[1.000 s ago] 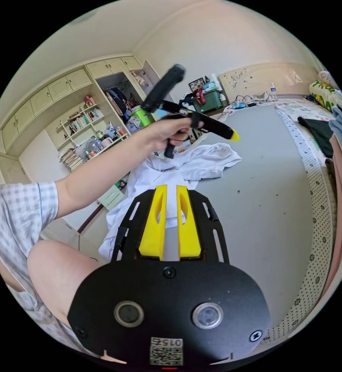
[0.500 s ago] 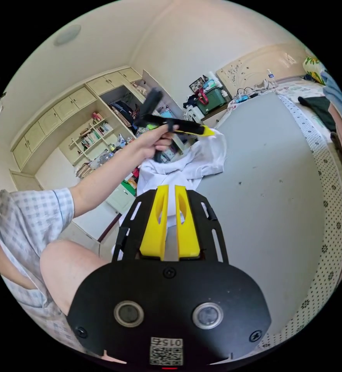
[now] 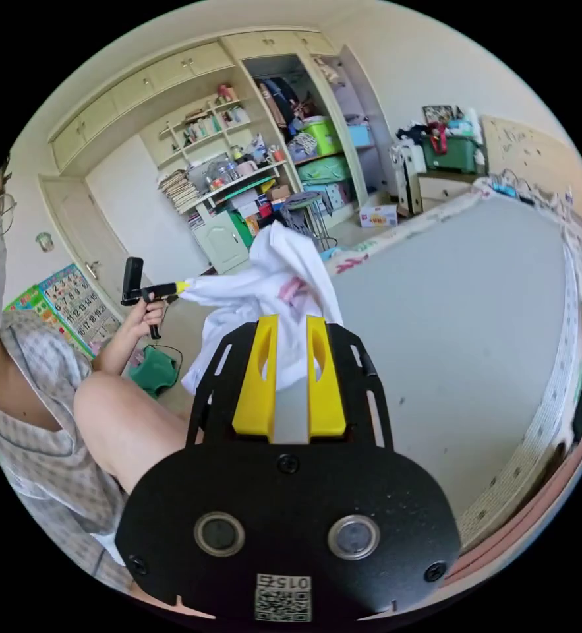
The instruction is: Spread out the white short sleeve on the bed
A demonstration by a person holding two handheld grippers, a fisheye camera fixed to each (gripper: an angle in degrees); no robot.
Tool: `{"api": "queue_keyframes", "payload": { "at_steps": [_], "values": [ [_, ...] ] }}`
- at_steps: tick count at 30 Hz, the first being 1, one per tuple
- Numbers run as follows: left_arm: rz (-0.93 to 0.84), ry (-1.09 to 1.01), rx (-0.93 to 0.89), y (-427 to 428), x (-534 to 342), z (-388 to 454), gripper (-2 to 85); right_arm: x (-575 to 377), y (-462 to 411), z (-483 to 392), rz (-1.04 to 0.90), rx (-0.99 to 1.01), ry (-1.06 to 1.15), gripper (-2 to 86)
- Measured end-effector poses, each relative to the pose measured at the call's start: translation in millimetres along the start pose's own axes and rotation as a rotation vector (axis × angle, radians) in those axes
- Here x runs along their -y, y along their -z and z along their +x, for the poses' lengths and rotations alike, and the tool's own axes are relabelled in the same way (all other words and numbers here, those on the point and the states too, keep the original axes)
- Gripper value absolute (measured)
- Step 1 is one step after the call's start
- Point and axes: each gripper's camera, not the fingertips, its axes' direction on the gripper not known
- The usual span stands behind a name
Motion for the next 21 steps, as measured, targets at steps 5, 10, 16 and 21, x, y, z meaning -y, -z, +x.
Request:
{"api": "queue_keyframes", "payload": {
  "at_steps": [5,10,16,21],
  "values": [
    [0.059,0.038,-0.086,1,-35,-43,-0.1,129,-44,-24,-0.085,-0.009,0.246,11.0],
    [0.081,0.035,-0.099,5,-54,-73,-0.1,151,-110,-39,-0.348,-0.013,0.381,13.3],
    [0.079,0.043,-0.130,6,-80,-109,0.0,92,-112,-39,-0.342,-0.184,0.398,12.2],
    [0.052,0.051,-0.106,6,-96,-131,-0.1,63,-108,-27,-0.402,-0.280,0.441,2.9]
  ]
}}
